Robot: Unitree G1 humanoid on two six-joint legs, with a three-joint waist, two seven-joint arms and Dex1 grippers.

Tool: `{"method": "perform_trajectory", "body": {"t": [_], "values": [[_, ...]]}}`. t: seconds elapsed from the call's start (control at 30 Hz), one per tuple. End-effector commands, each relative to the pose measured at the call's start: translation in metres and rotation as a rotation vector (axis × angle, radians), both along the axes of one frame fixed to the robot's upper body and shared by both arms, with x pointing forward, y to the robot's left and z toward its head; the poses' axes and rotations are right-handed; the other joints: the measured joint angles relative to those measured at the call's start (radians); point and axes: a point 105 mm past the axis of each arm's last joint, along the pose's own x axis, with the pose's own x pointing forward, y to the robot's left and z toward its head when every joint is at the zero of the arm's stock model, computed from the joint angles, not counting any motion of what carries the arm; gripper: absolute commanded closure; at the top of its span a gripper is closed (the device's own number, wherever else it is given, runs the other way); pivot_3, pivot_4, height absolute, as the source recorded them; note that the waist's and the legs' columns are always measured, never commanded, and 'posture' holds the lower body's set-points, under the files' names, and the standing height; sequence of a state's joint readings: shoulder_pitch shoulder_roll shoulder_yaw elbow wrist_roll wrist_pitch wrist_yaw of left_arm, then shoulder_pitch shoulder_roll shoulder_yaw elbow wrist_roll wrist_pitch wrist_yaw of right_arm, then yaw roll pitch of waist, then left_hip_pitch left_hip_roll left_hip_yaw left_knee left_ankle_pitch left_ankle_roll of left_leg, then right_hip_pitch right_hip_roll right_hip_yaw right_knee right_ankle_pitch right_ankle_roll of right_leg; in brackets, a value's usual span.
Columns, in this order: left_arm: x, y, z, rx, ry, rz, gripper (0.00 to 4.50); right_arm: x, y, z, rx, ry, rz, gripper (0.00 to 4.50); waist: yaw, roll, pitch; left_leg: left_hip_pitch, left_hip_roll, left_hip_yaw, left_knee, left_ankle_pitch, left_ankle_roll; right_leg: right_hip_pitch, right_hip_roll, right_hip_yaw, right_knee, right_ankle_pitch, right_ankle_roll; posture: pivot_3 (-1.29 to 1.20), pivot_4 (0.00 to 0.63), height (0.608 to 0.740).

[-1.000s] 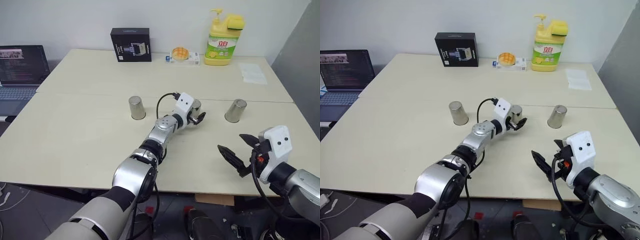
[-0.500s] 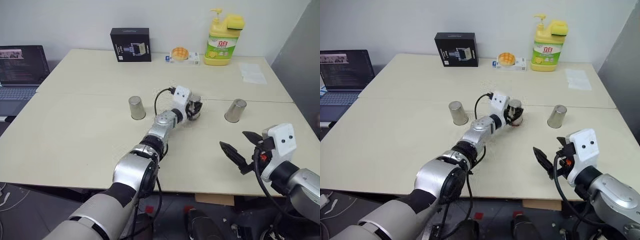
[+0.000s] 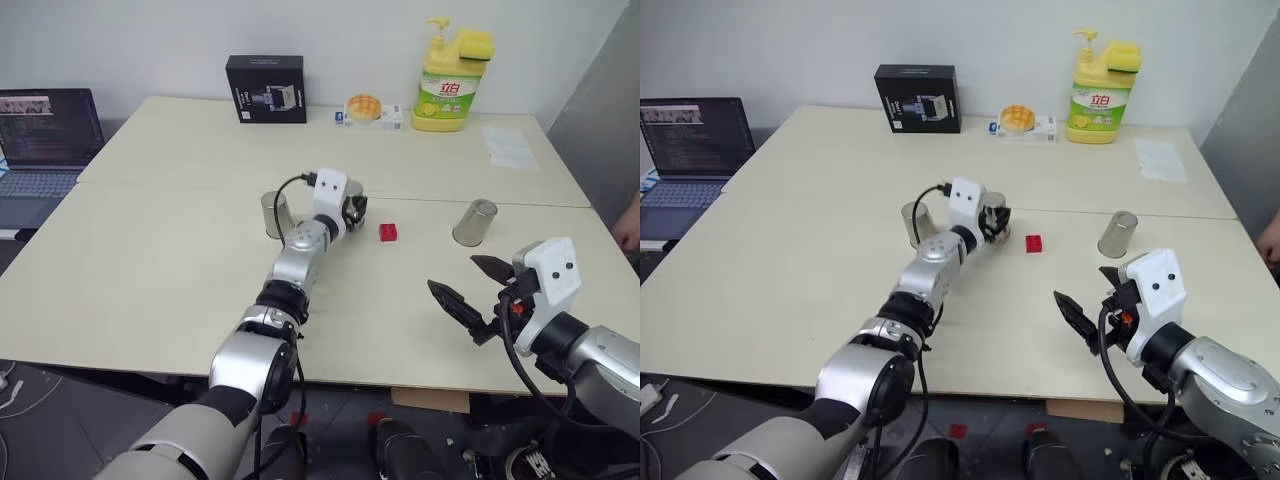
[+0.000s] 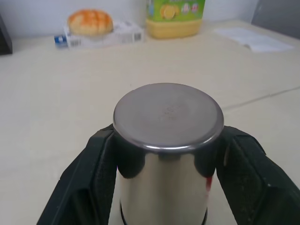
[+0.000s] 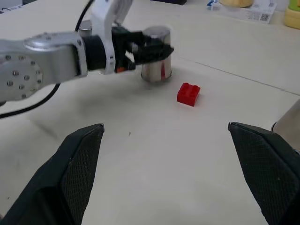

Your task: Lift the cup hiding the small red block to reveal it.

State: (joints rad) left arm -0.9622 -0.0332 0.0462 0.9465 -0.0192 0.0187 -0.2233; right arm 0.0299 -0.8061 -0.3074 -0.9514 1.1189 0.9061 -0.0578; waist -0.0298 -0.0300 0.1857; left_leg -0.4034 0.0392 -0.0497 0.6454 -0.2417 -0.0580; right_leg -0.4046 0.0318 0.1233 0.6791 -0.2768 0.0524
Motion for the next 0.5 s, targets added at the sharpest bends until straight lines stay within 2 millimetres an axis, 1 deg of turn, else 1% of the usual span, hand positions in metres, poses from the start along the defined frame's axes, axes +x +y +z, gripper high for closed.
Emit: {"method": "perform_trajectory", "body": {"t": [0.03, 0.07, 0.1, 0.2, 0.33, 0.43, 0.5], "values": [[0.001, -0.006, 0.022, -0.009, -0.074, -0.001, 0.38, -0.001, 0.0, 0.008, 0.001, -0.035, 0.007, 0.0, 0.0, 0.0, 0.0, 0.0, 0.0, 0.0, 0.0, 0.0, 0.0, 0.0, 0.0, 0.0, 0.0, 0.0, 0.0, 0.0, 0.15, 0.74], [0.001, -0.006, 0.023, -0.005, -0.082, 0.001, 0.08, -0.001, 0.001, 0.008, 0.002, -0.036, 0.007, 0.0, -0.001, 0.0, 0.0, 0.0, 0.0, 0.0, 0.0, 0.0, 0.0, 0.0, 0.0, 0.0, 0.0, 0.0, 0.0, 0.0, 0.15, 0.74], [0.0, -0.007, 0.026, -0.001, -0.095, 0.001, 0.01, -0.001, 0.001, 0.008, 0.003, -0.036, 0.007, 0.0, -0.001, 0.0, 0.0, 0.0, 0.0, 0.0, 0.0, 0.0, 0.0, 0.0, 0.0, 0.0, 0.0, 0.0, 0.0, 0.0, 0.15, 0.74], [-0.001, -0.007, 0.041, -0.007, -0.137, -0.003, 0.01, -0.001, 0.001, 0.007, 0.003, -0.035, 0.01, 0.0, -0.002, 0.0, 0.0, 0.0, 0.0, 0.0, 0.0, 0.0, 0.0, 0.0, 0.0, 0.0, 0.0, 0.0, 0.0, 0.0, 0.15, 0.74], [-0.01, 0.002, 0.07, -0.041, -0.184, 0.0, 0.01, 0.0, 0.002, 0.007, -0.003, -0.037, 0.022, 0.0, -0.005, 0.0, 0.0, 0.001, 0.0, 0.0, 0.0, 0.0, 0.0, 0.0, 0.0, 0.0, 0.0, 0.0, 0.0, 0.0, 0.15, 0.74], [-0.031, 0.023, 0.08, -0.006, -0.178, -0.005, 0.01, 0.001, 0.004, 0.007, 0.003, -0.035, 0.035, 0.0, -0.009, 0.001, 0.0, 0.001, 0.001, 0.001, -0.001, 0.0, 0.0, 0.0, 0.0, 0.001, 0.0, 0.0, 0.0, 0.0, 0.15, 0.74], [-0.051, 0.032, 0.067, 0.053, -0.083, -0.081, 0.01, 0.002, 0.005, 0.004, 0.003, -0.025, 0.044, 0.0, -0.013, 0.001, 0.0, 0.001, 0.001, 0.001, -0.001, 0.0, 0.0, 0.0, 0.0, 0.001, 0.001, 0.0, 0.0, 0.0, 0.15, 0.74]]}}
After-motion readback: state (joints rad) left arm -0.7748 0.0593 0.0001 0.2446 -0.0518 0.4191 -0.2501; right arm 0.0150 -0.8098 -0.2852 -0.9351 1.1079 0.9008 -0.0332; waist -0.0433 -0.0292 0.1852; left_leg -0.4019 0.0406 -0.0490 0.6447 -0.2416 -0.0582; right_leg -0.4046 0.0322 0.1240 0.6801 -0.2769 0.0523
